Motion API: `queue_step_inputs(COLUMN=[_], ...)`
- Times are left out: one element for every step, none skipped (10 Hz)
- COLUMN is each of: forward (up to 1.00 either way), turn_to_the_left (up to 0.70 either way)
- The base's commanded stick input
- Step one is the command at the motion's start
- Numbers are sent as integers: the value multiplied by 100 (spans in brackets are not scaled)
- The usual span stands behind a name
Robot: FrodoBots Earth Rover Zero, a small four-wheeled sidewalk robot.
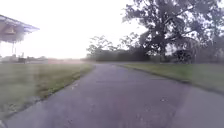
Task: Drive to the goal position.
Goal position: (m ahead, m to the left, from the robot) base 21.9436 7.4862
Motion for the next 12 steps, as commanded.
queue_step_inputs(forward=[70,70,70,70,70,70,70,70,70,70,70,70], turn_to_the_left=[0,0,0,0,0,0,0,0,0,0,0,0])
